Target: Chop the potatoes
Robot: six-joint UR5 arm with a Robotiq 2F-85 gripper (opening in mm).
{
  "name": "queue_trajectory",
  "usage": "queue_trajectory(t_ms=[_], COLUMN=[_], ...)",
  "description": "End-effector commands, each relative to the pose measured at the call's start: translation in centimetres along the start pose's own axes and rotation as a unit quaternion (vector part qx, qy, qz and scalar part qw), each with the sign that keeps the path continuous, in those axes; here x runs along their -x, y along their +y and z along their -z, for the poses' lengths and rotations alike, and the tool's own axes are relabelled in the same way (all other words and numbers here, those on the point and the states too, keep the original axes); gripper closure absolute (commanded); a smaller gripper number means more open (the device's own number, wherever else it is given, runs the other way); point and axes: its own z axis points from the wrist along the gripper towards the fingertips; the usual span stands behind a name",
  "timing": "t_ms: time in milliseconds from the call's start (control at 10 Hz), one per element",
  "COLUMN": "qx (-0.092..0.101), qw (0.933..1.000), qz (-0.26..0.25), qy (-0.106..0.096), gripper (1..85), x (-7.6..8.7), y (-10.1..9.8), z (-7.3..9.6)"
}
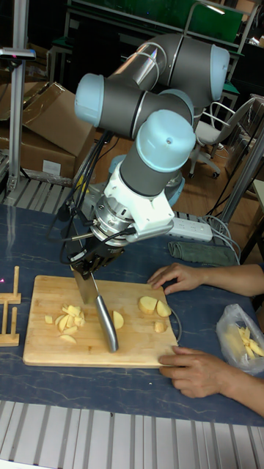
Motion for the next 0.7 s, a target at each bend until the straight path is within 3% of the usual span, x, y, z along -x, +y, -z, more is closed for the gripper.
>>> queue_trajectory(t_ms=[0,300,600], qx=[0.012,0.015,0.013], qw=[0.9999,0.9994,0.9993], qz=[0.001,-0.004,-0.007], qy=[0.011,0.03,0.034], gripper=[84.7,84.7,84.7], x=[-0.65,-1.49,-1.47], y=[0.46,0.74,0.77], z=[-0.24,-0.19,-0.31])
